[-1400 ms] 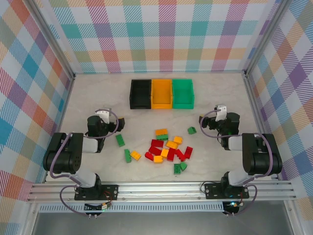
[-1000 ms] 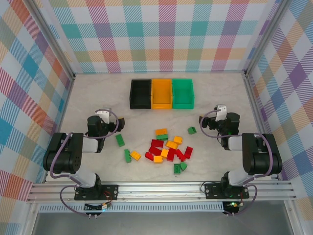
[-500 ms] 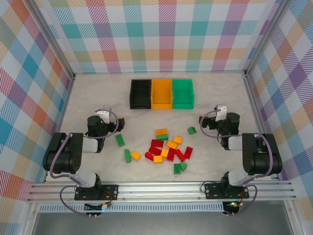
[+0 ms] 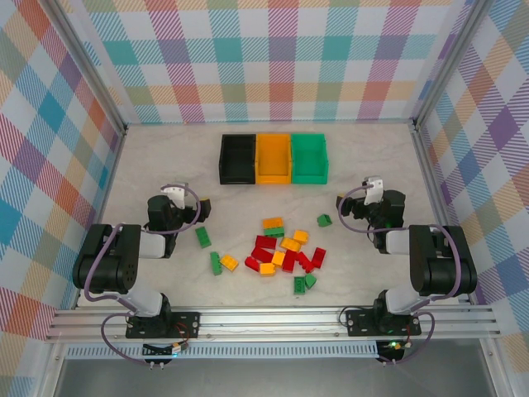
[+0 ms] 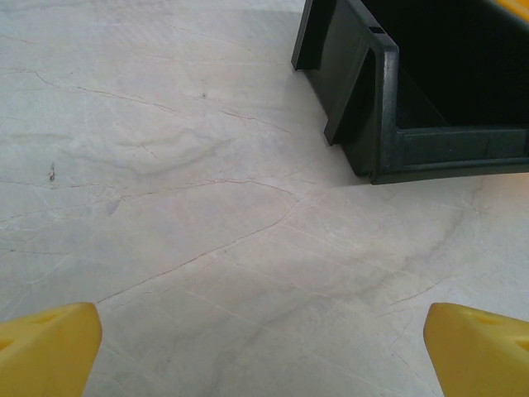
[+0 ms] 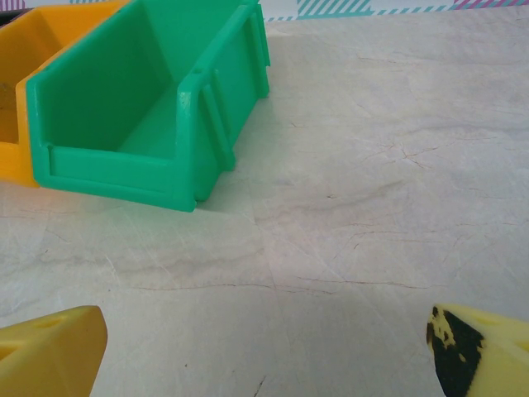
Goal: Sort the legos into containers by color
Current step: Pick up the lego from the center of the table.
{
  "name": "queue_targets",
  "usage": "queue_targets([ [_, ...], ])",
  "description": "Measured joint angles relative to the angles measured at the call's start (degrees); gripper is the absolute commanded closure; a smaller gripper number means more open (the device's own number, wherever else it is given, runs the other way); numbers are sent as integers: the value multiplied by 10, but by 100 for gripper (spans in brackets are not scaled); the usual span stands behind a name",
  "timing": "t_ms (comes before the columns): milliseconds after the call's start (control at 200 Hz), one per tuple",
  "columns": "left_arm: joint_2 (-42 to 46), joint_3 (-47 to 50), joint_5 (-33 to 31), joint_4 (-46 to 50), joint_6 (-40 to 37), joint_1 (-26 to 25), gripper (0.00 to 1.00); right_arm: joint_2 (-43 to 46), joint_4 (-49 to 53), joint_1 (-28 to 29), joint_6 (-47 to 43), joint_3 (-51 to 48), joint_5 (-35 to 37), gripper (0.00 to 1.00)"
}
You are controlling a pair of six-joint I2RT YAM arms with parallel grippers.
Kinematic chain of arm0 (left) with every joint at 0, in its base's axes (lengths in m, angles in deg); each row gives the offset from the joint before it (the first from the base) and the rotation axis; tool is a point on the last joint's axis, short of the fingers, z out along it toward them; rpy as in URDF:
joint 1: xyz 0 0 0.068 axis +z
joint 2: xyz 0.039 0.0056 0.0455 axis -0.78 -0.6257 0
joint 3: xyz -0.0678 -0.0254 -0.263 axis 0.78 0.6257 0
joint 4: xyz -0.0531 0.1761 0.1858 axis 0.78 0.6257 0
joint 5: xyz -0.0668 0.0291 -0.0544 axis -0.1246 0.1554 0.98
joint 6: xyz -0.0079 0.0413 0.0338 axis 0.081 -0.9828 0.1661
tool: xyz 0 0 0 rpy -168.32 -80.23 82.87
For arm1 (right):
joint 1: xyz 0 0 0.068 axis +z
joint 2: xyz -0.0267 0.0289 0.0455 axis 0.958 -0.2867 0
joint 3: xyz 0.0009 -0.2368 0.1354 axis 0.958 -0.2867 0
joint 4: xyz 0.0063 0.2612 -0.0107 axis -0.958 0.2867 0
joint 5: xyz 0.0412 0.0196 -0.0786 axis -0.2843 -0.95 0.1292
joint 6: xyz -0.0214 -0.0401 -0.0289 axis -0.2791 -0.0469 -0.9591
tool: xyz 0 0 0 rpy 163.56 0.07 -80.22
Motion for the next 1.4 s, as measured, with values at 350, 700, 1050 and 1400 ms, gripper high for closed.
queue_targets([
  [350,0,0,0,0,0,0,0,0,0,1,0,0,6,1],
  [700,0,0,0,0,0,0,0,42,26,16,-2,-1,43,1],
  [1050,83,7,-11,24,4,0,0,281,260,17,105,79,87,1],
  [1400,226,-191,-20,391,137,0,0,195,388,34,240,139,-7,1],
])
